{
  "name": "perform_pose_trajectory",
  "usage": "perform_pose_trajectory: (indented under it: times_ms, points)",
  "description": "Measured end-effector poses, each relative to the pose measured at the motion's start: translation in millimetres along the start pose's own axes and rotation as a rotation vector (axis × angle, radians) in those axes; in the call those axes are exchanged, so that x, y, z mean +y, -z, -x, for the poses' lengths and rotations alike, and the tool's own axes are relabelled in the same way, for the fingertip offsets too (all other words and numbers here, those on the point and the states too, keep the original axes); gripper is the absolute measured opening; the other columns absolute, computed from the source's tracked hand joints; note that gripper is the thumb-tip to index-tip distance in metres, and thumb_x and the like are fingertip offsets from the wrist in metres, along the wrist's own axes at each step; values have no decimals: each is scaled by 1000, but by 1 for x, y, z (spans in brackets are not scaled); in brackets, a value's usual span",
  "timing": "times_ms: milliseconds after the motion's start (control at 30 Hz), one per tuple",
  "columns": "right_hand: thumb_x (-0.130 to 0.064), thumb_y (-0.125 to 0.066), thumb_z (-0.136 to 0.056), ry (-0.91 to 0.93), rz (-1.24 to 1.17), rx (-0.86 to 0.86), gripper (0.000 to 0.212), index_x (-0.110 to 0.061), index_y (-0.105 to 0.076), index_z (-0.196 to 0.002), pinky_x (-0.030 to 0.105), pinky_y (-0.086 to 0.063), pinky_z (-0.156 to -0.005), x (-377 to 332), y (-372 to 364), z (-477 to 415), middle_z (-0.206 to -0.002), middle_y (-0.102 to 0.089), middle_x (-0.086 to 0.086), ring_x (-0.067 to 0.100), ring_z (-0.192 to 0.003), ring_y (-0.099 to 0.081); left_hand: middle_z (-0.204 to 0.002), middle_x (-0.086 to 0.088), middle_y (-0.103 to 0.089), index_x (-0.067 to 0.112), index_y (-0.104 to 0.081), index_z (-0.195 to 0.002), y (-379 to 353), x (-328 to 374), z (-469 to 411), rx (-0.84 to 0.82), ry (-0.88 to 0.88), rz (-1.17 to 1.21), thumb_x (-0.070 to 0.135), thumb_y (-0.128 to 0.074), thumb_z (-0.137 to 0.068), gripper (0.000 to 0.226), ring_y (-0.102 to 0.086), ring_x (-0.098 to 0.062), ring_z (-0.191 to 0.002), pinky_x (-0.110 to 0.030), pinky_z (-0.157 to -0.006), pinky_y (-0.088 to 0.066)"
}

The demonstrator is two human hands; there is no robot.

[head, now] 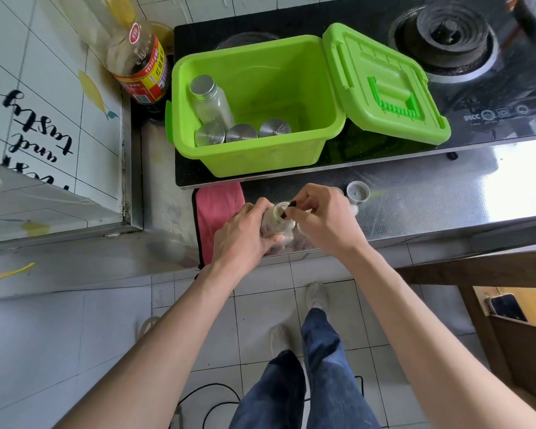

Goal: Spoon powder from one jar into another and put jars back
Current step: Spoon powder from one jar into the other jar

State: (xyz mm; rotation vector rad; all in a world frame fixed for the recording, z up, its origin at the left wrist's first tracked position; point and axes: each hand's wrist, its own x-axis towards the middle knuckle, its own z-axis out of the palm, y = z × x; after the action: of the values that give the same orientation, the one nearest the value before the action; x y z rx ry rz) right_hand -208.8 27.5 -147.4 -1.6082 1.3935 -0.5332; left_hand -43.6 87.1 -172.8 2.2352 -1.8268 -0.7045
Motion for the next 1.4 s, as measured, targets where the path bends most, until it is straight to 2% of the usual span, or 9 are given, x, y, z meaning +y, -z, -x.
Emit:
perform_pose_trajectory:
  times_ms: [200, 333, 433, 533, 600, 733, 933, 1067, 1400]
  points:
    - [-14, -76, -85, -244, -281, 104, 17, -11, -63, -77, 20, -35, -51, -6, 1, 8, -80, -75, 18, 5, -49, -44, -116, 10, -62, 39, -48, -123, -1, -1, 0, -3, 1, 3, 54, -80, -83, 53, -67, -22, -97, -33, -64, -43]
    - [-13, -76, -86, -363, -447, 165, 25, -17, -57, -71, 20, -33, -50, -8, 7, 13, -64, -72, -6, 1, -41, -41, -116, 11, -62, 39, -47, -124, -2, -1, -1, 0, 4, -2, 54, -79, -84, 53, -67, -21, -97, -33, -63, -42]
    - [-11, -75, -86, -408, -530, 211, 26, -18, -58, -68, 18, -32, -48, -7, 12, 15, -61, -67, -10, 1, -45, -45, -117, 11, -62, 38, -47, -125, -2, -1, 0, 3, 3, -4, 52, -79, -85, 53, -67, -22, -98, -33, -64, -43]
    - [-11, -74, -87, -456, -594, 206, 12, -10, -63, -83, 16, -31, -41, -6, 18, 17, -53, -61, -15, 5, -48, -42, -119, 11, -62, 38, -47, -126, -2, -2, 0, 3, 2, -2, 52, -79, -85, 54, -68, -23, -99, -33, -65, -44]
    - [-13, -74, -88, -471, -640, 207, 9, -10, -66, -92, 16, -32, -40, -4, 21, 17, -64, -69, -10, 7, -50, -41, -120, 11, -62, 38, -48, -126, -1, -1, 1, 0, 2, 1, 52, -79, -85, 53, -68, -23, -99, -33, -65, -43]
    - [-14, -73, -88, -475, -640, 221, 8, -9, -69, -94, 18, -32, -43, 1, 23, 17, -78, -74, -2, 9, -54, -40, -119, 11, -62, 38, -48, -125, -1, -1, 0, 2, 0, 6, 52, -79, -86, 52, -67, -22, -99, -33, -65, -42]
    - [-11, -77, -85, -400, -521, 223, 19, -11, -61, -75, 15, -33, -44, -3, 22, 21, -49, -58, -15, 4, -46, -43, -116, 11, -62, 38, -48, -124, -1, 0, 0, 2, -5, 5, 53, -79, -85, 52, -66, -22, -96, -33, -66, -42]
    - [-13, -79, -82, -368, -471, 174, 23, -15, -60, -68, 14, -34, -45, -6, 17, 23, -55, -61, -8, 4, -45, -44, -115, 11, -61, 39, -48, -122, 0, 1, 0, -4, 3, 7, 53, -78, -85, 50, -65, -22, -96, -33, -66, -41]
    - [-12, -77, -85, -411, -560, 153, 21, -15, -62, -70, 16, -33, -44, -3, 25, 19, -54, -63, -16, 4, -50, -48, -114, 12, -61, 39, -47, -123, -1, 1, 1, 6, 3, -10, 50, -79, -86, 50, -66, -22, -97, -34, -66, -43]
